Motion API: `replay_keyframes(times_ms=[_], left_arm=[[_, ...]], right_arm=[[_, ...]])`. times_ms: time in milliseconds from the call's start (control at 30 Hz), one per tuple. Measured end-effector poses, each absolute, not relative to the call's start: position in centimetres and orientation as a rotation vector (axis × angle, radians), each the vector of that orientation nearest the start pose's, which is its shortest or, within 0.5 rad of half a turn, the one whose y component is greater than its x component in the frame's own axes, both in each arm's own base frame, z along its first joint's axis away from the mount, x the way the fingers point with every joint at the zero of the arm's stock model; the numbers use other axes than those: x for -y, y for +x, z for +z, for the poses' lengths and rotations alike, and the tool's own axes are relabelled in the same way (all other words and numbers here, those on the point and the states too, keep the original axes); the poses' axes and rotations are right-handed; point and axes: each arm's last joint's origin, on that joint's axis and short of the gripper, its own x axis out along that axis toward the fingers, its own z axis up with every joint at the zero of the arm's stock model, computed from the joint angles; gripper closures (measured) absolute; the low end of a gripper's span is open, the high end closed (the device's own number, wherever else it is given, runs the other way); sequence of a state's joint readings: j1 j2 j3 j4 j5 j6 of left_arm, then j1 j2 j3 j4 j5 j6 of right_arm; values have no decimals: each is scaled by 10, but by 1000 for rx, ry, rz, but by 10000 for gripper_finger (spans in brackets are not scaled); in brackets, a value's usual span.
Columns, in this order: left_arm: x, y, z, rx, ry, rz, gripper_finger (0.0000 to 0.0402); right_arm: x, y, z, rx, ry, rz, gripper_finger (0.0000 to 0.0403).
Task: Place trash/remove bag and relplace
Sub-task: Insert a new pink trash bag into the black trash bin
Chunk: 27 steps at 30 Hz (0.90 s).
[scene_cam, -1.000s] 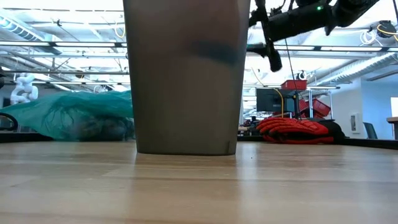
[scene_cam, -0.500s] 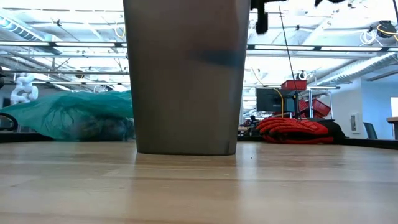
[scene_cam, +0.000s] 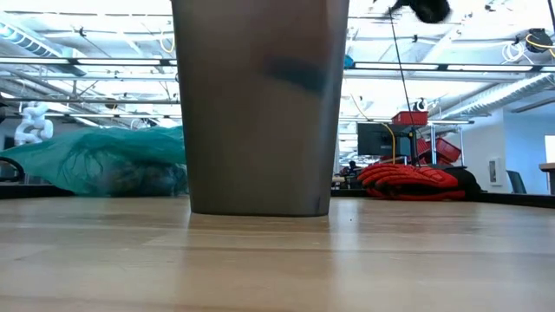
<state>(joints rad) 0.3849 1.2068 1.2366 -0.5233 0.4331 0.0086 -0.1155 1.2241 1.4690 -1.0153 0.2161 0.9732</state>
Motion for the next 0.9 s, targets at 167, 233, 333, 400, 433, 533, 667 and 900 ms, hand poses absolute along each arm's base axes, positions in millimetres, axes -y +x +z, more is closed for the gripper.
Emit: replay_keyframes(times_ms=[167, 233, 333, 400, 433, 533, 667, 900], left_arm=[[-84, 238, 373, -454, -191, -46, 402], [-84, 238, 373, -455, -192, -46, 402], [-84, 238, 373, -455, -192, -46, 402], [-84, 238, 373, -455, -196, -45, 402], [-84, 238, 373, -455, -203, -44, 402], [-84, 238, 373, -455, -216, -41, 402], [-84, 238, 373, -456, -219, -41, 402], [-83, 237, 371, -470, -225, -40, 402]], right_arm=[[30, 220, 380, -742, 889, -798, 241], [31, 232, 377, -675, 872, -751, 228], [32, 249, 370, -537, 868, -655, 223], [36, 256, 357, -483, 885, -643, 224], [38, 258, 346, -469, 906, -653, 225], [43, 264, 312, -405, 1006, -678, 226], [39, 277, 298, -121, 1097, -482, 226], [34, 279, 297, -26, 1077, -430, 226]])
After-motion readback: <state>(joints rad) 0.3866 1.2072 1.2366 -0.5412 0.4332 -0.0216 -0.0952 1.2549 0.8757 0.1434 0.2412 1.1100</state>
